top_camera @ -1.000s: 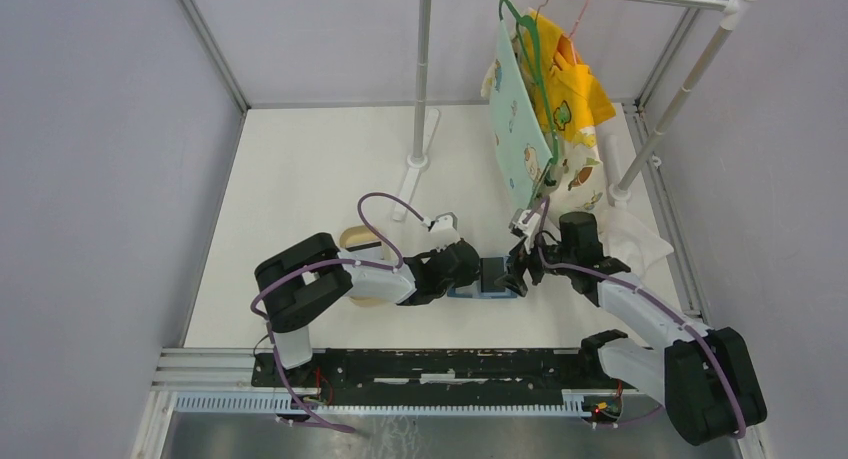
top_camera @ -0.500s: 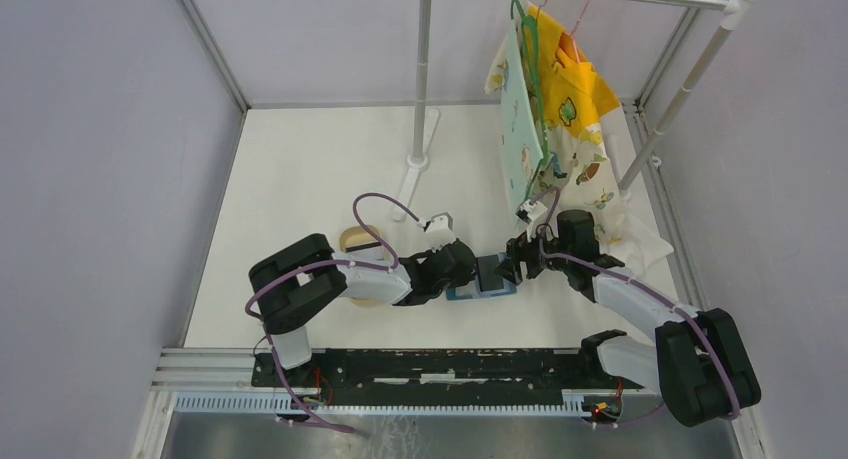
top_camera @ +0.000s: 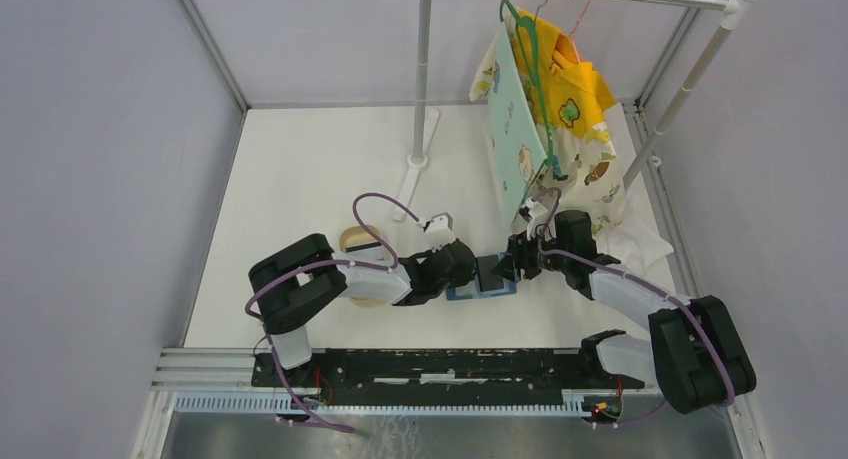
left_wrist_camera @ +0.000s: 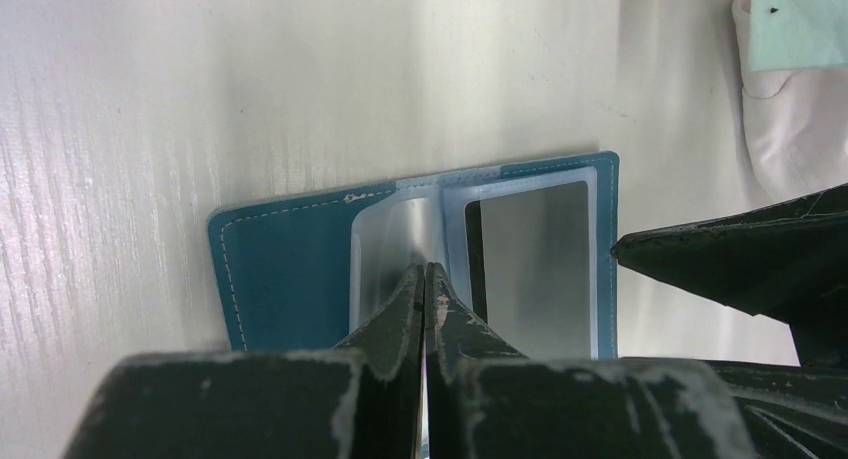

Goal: Put the credit cards into the card holder
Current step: Insert the credit card into the card holder.

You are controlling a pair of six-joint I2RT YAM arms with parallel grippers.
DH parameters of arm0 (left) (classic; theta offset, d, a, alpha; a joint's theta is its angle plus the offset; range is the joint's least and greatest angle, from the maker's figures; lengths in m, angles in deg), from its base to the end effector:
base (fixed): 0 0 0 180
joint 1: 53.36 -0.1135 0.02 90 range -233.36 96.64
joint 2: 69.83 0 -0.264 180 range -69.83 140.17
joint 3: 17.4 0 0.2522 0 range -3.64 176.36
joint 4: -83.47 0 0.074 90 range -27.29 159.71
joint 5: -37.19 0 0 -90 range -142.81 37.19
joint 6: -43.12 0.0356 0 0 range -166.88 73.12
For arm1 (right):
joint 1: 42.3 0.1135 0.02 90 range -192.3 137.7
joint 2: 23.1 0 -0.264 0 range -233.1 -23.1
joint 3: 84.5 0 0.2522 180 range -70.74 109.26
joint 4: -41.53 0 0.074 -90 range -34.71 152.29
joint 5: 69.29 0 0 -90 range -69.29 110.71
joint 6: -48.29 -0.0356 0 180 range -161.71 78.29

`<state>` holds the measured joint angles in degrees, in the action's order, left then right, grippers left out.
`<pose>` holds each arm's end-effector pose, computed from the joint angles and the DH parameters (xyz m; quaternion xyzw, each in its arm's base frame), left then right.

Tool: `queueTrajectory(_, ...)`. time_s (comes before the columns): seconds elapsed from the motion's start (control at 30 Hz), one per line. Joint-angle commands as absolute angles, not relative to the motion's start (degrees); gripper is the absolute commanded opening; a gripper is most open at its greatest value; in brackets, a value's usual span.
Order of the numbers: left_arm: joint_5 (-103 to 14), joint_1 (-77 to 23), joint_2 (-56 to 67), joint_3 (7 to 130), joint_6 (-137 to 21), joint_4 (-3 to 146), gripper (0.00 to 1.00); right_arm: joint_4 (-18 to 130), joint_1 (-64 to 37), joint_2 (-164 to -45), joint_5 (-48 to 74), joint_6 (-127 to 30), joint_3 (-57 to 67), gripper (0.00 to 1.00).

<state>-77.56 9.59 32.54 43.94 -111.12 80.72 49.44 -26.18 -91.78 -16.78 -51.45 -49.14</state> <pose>0.1695 -0.2992 0.1322 -0.0942 0.8974 -0.2557 0.3470 0.1973 0.0796 0.1535 -0.1805 0.8538 0.3728 0.3156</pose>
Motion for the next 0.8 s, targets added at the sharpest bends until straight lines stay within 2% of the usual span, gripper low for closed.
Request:
queueTrajectory(0.0, -77.3, 9.6, 31.6, 42.9, -110.0, 78.6, 0.02, 46.5, -26.4, -92.7, -18.0, -53.8, -49.6, 0.58)
queueTrajectory(0.43, -76.8, 9.9, 31.8, 43.3, -109.5, 78.9, 0.02, 45.2, -26.4, -95.7, -18.8, -57.8, -50.0, 0.57)
queueTrajectory(0.77, -76.6, 10.0, 31.3, 43.4, -108.7, 79.0, 0.02, 41.6, -26.9, -96.3, -24.0, -62.8, -50.7, 0.55)
